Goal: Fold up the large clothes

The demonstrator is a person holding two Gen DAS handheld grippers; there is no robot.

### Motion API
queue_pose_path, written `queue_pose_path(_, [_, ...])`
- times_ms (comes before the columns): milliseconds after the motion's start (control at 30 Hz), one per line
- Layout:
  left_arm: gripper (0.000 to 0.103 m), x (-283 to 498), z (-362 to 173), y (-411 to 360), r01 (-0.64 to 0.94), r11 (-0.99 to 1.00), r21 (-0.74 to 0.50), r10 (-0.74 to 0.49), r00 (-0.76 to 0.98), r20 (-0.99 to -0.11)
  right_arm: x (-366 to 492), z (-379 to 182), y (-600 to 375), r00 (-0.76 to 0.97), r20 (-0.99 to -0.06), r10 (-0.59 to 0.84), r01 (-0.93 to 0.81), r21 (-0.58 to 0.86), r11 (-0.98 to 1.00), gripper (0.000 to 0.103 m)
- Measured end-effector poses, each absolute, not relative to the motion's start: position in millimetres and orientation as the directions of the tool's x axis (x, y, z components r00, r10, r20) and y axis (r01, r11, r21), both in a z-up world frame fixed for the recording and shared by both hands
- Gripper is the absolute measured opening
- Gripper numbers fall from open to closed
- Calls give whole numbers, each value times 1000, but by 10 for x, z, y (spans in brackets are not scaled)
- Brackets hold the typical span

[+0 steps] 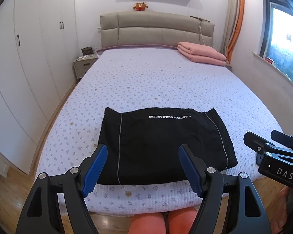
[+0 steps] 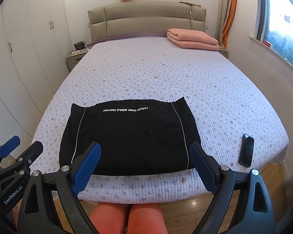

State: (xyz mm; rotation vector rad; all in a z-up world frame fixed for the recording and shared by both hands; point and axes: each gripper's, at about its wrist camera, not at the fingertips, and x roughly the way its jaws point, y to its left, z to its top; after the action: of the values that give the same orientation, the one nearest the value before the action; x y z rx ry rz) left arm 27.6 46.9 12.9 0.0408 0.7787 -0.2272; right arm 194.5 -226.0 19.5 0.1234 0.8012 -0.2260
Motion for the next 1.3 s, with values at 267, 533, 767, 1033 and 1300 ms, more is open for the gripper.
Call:
queue_pose_path(267, [77, 266, 93, 434, 219, 975, -37, -180, 679, -711, 1945, 136, -2295, 662, -736, -145, 244, 28, 969, 93])
queue_pose_path(533, [77, 265, 101, 442, 219, 975, -35, -178, 679, -712, 1942, 117, -2295, 658, -740, -138, 239, 32, 970, 93])
queue_pose_path(767, [77, 261, 114, 428, 230, 972, -40, -189, 678, -710, 1949, 119, -2275, 654, -744, -137, 233, 26, 972, 93])
queue_pose_path(1033, [77, 270, 113, 414, 242, 969, -43, -200, 675, -710, 1961, 116, -2264, 648, -749, -141, 233, 19, 972, 93])
queue_pose_path(1300, [77, 285, 103, 431, 239, 970, -47, -200, 673, -712, 1981, 108, -2266, 642, -753, -142, 231, 14, 973, 93])
